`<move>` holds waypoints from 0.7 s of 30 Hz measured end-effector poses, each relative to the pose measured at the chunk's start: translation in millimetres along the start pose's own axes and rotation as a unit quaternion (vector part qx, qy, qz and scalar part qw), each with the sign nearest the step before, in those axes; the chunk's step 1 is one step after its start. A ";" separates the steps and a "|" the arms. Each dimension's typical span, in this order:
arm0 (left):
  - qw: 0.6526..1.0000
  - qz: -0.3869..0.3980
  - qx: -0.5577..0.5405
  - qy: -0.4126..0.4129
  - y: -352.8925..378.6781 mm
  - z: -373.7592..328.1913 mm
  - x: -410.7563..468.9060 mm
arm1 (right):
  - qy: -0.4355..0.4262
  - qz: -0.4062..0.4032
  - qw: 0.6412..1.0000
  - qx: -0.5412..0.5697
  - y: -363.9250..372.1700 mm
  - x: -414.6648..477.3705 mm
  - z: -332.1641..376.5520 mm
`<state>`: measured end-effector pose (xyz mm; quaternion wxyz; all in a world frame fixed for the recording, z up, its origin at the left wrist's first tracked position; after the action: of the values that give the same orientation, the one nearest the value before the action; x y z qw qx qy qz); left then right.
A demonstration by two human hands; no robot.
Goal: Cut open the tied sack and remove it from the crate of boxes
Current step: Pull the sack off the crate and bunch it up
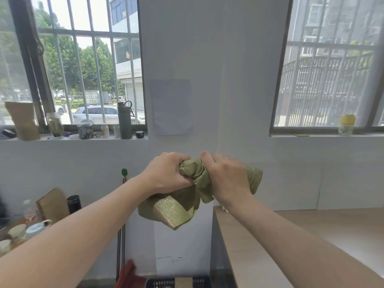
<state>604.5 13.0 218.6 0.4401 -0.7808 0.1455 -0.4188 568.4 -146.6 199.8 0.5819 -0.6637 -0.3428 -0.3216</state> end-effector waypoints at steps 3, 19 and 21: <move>1.000 -0.002 0.026 0.006 2.2 -1.5 -5.4 | 0.014 0.035 0.999 0.009 3.5 7.0 2.4; 0.909 -0.051 0.414 0.016 35.3 25.3 -23.4 | 0.107 0.232 0.959 0.120 21.7 15.1 1.1; 0.908 -0.056 0.414 0.025 35.2 30.0 -23.5 | 0.107 0.250 0.953 0.131 27.5 12.4 2.8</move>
<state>618.6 24.0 169.8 0.6953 -0.5249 -0.0739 -0.4853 598.1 -145.2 194.5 0.7587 -0.6077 -0.1410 -0.1876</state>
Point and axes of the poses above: each hand's wrist, its own x-axis towards the middle knuckle, its own y-axis out of the palm, z = x × y, the point moved 4 cm from there along x, towards the middle knuckle, and after that the axes turned 8 degrees about y, right-handed, at the moved point
